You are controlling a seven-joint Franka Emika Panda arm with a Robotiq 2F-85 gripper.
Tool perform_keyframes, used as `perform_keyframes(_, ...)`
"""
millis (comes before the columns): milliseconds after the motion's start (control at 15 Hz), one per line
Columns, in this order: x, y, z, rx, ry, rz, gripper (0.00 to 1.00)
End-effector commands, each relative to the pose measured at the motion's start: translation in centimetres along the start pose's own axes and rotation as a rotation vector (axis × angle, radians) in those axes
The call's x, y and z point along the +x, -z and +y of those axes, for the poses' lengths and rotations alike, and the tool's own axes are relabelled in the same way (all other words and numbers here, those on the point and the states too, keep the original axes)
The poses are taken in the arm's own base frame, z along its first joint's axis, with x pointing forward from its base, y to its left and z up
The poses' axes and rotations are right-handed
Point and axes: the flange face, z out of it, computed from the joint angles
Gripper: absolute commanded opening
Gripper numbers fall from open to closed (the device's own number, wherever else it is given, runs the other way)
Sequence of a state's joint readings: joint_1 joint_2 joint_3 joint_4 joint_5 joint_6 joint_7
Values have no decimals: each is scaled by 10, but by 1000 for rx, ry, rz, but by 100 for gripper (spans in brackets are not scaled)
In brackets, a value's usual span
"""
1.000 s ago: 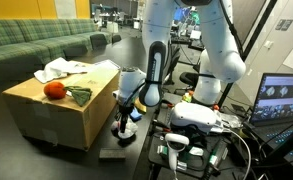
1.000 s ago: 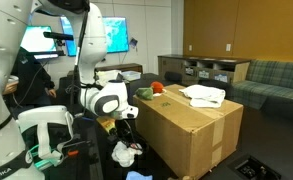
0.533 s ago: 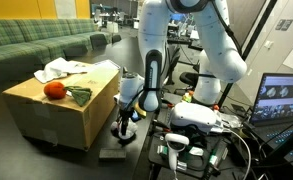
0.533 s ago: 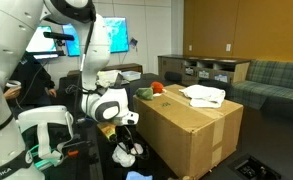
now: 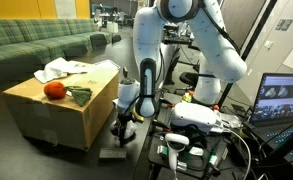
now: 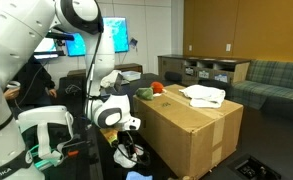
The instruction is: Put the objects on the box onto the table and the objects on the table on to the box
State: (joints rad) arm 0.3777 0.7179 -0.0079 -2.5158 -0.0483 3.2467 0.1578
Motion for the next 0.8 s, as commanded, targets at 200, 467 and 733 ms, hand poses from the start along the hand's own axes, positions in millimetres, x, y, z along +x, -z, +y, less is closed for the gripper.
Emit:
perform_keyframes(200, 10, -2, 4, 13, 8, 21, 63)
perform_keyframes(467, 14, 5, 6, 32, 17, 26, 32)
perform_keyframes(733, 16, 17, 6, 46, 28, 20, 3)
